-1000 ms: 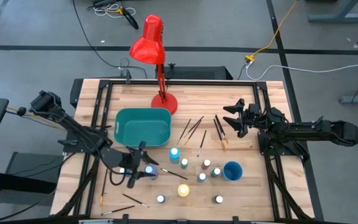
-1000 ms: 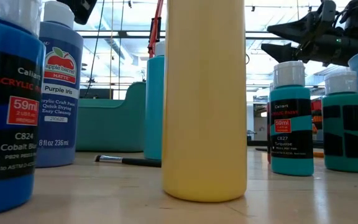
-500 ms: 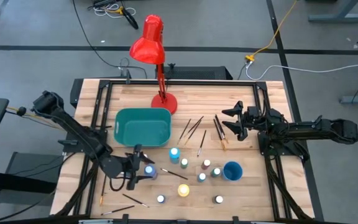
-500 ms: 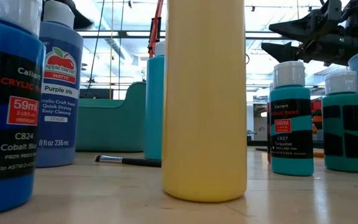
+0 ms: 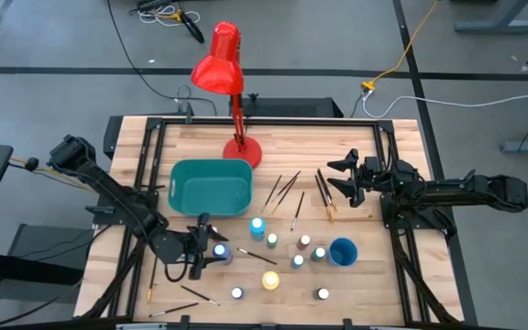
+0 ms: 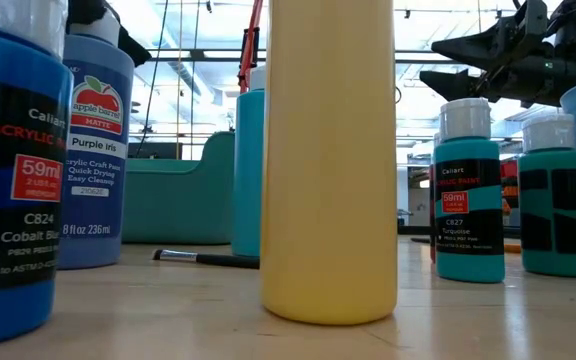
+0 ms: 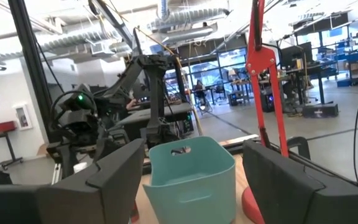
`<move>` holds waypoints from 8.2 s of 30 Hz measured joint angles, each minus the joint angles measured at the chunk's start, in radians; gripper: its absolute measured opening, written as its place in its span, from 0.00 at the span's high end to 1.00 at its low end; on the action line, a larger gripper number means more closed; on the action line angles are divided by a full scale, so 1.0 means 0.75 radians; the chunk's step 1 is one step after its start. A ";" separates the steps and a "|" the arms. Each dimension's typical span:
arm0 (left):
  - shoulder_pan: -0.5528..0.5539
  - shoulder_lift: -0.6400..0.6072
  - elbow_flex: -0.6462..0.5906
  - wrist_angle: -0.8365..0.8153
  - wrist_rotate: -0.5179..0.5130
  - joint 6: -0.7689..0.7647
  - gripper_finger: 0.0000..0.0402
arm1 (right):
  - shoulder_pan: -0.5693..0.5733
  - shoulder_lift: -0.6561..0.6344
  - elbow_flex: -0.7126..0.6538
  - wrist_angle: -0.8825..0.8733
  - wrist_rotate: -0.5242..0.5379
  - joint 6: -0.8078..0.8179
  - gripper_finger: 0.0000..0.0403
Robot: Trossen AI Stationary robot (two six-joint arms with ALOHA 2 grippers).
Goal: Pick & Place Paint Supplies
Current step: Put the large purple paint bottle into the green bin
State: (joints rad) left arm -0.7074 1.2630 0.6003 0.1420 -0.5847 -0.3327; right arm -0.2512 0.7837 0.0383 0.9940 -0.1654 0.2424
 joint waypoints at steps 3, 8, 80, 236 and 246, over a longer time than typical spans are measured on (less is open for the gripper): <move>0.000 0.000 0.000 -0.002 0.001 0.003 0.50 | 0.000 0.000 0.000 0.000 0.000 0.000 0.32; 0.000 0.000 0.000 -0.001 0.000 0.001 0.66 | 0.000 0.000 0.000 0.000 -0.001 -0.001 0.32; 0.664 -0.168 0.481 -1.042 0.063 0.038 0.47 | 0.045 0.001 0.000 0.091 0.060 -0.025 0.32; 1.193 0.016 0.338 -0.874 0.616 0.085 0.52 | 0.045 0.015 0.000 0.182 0.163 -0.055 0.32; 1.122 -0.195 0.284 -0.624 0.465 0.243 0.52 | 0.151 0.325 0.350 0.067 0.283 -0.127 0.32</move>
State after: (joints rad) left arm 0.1344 1.1170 0.8134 -0.3256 -0.2362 -0.1508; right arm -0.1379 1.0278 0.3007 1.0439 0.0468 0.1475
